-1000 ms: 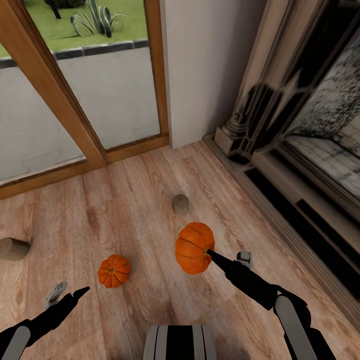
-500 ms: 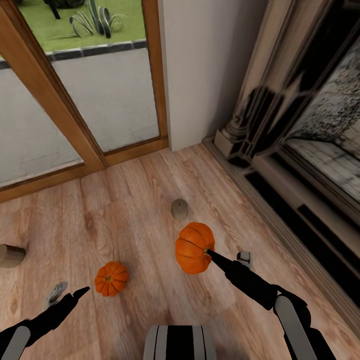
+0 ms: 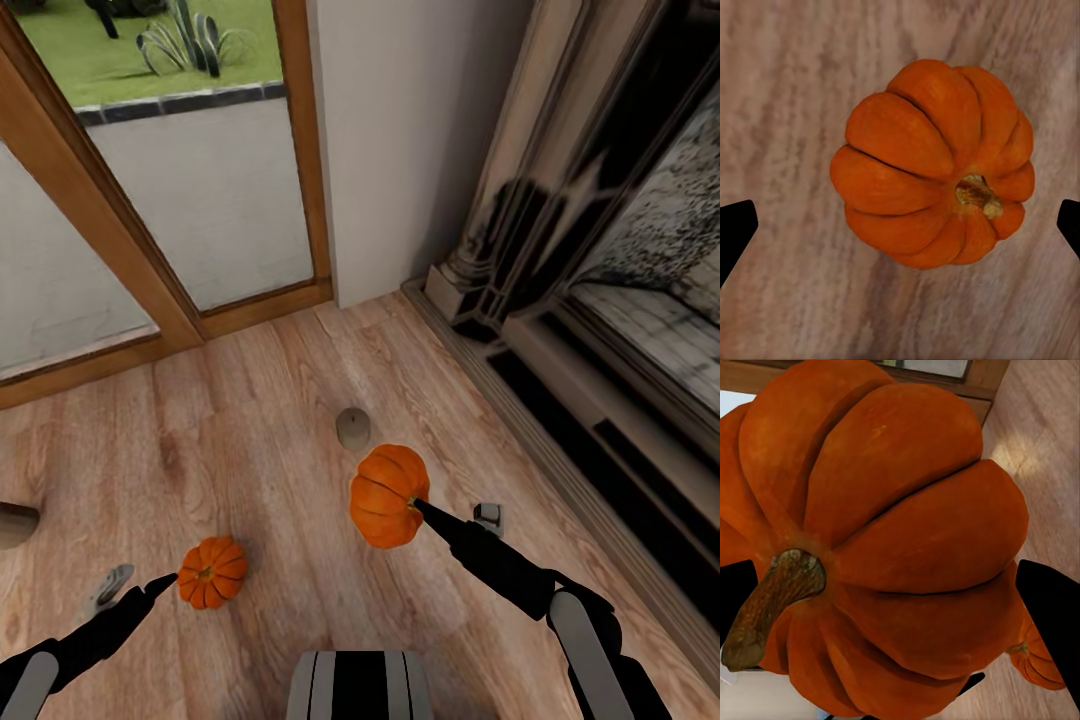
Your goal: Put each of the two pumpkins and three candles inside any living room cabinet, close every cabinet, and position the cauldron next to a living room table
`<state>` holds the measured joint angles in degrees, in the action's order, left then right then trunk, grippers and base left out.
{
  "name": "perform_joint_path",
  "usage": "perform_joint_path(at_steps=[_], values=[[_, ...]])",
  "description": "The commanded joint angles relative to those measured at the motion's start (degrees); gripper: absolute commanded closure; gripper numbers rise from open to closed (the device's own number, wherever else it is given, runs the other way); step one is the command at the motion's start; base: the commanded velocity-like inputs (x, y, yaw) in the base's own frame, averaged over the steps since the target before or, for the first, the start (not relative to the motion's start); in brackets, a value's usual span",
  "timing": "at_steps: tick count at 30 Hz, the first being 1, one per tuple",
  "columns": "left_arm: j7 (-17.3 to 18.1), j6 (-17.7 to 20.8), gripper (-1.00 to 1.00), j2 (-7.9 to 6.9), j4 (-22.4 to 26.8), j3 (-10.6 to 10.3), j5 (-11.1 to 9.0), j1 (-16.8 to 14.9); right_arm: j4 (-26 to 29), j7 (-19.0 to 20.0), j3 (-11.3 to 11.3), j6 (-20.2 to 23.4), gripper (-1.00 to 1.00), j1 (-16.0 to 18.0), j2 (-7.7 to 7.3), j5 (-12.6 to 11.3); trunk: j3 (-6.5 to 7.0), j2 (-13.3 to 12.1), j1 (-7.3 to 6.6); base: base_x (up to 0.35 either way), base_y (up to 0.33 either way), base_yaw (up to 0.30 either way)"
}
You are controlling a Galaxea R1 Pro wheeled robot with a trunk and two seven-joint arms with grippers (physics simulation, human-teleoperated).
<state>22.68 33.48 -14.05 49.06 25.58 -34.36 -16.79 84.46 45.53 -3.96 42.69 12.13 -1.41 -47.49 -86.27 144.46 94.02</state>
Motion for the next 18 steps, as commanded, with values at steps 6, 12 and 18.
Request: perform_joint_path(at_steps=[6,12,18], values=[[0.08,0.0,-1.0,-0.14,0.05,0.37,-0.3,0.0,0.0,-0.05,0.0,0.03,1.0,0.0,0.0,-0.05,-0.66,0.04,0.08,0.004,-0.003,0.0],[2.72,0.11,-1.0,-0.82,0.06,0.68,-0.31,0.0,-0.13,0.14,0.27,-1.72,1.0,0.0,0.0,-0.13,-1.99,0.12,0.23,0.0,0.0,0.0],[3.39,0.07,-1.0,-0.81,-0.01,0.7,-0.27,0.0,-0.08,0.59,0.48,-3.7,1.0,-0.08,-0.16,-0.14,-2.88,0.17,0.34,0.0,0.0,0.0]])
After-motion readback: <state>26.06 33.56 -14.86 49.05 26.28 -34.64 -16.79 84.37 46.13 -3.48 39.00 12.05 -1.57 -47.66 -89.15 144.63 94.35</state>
